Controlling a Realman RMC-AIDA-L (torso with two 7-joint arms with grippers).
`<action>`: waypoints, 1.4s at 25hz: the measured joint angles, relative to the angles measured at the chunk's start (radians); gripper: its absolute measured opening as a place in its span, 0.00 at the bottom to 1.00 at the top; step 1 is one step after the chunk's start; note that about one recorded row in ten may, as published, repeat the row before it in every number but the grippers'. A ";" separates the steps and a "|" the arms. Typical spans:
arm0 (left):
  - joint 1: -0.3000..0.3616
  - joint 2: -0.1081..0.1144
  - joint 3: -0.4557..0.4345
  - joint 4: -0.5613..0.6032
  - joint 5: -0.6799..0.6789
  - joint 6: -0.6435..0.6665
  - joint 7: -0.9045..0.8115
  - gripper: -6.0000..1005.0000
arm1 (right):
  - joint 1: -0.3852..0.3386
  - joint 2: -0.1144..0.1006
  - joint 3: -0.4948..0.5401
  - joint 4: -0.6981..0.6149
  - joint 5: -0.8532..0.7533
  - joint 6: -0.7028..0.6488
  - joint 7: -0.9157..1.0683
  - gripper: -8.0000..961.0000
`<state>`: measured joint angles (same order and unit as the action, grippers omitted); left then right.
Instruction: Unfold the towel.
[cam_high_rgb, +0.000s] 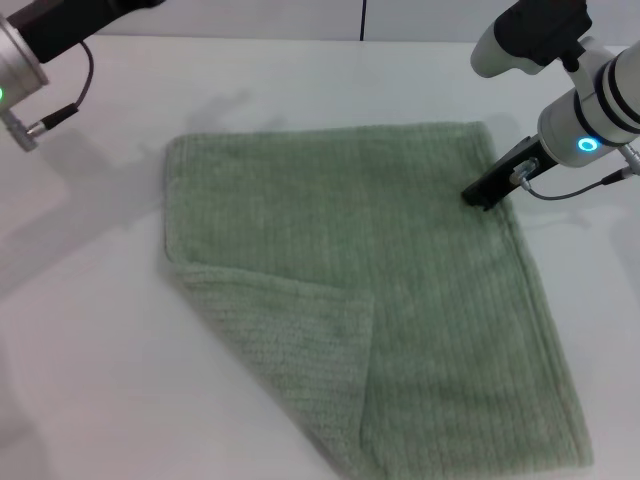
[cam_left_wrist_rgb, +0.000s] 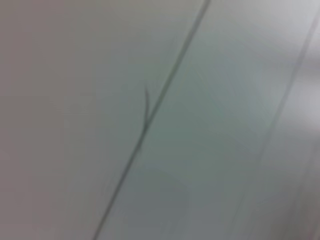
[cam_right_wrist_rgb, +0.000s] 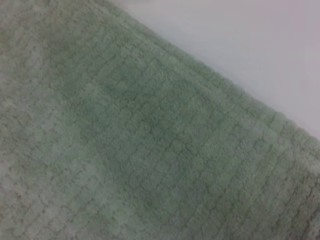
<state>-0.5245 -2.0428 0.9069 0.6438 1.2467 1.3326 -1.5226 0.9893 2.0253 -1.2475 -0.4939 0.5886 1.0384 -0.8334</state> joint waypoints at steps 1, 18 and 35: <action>0.029 0.014 0.027 0.089 0.056 0.013 -0.062 0.80 | 0.000 0.000 0.001 0.000 0.000 0.000 0.000 0.05; 0.062 -0.012 0.082 0.365 0.462 0.258 -0.131 0.79 | -0.002 0.001 -0.002 0.002 0.001 0.002 0.001 0.05; 0.010 -0.021 0.336 0.346 0.621 0.104 -0.207 0.80 | 0.002 -0.002 -0.005 0.002 -0.001 0.005 0.001 0.06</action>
<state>-0.5145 -2.0639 1.2430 0.9895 1.8676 1.4369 -1.7293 0.9908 2.0233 -1.2529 -0.4924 0.5876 1.0433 -0.8329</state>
